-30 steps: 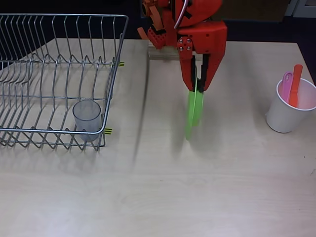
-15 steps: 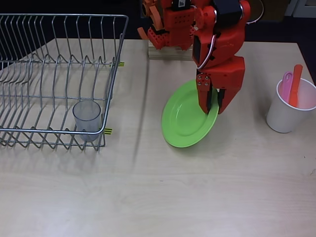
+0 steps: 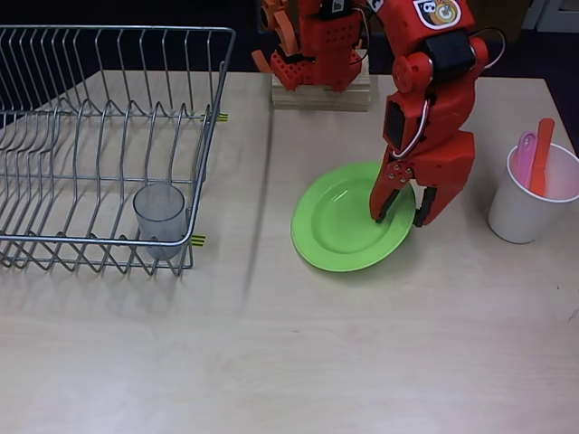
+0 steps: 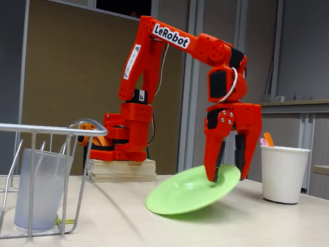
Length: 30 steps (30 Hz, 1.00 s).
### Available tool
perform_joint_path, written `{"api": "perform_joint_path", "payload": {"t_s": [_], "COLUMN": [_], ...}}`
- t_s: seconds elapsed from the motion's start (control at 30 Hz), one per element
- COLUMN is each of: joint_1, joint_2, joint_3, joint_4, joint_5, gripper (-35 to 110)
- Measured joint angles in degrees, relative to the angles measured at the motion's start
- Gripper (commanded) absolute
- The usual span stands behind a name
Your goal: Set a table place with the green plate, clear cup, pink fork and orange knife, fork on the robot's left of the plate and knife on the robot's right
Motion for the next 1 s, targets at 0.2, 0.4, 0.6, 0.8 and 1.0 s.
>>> {"api": "perform_joint_path", "payload": {"t_s": [0.2, 0.4, 0.6, 0.8, 1.0], "joint_1": [0.09, 0.26, 0.26, 2.02, 8.70], "joint_2": [-3.69, -5.71, -5.89, -1.67, 7.82], "joint_3": [-1.32, -2.81, -4.13, -8.79, -12.83], "joint_4": [-3.08, -3.69, -2.64, 6.59, 18.37], "joint_5": [-0.09, -1.32, -3.78, -16.35, -30.76], "gripper": [26, 28, 25, 6, 14]}}
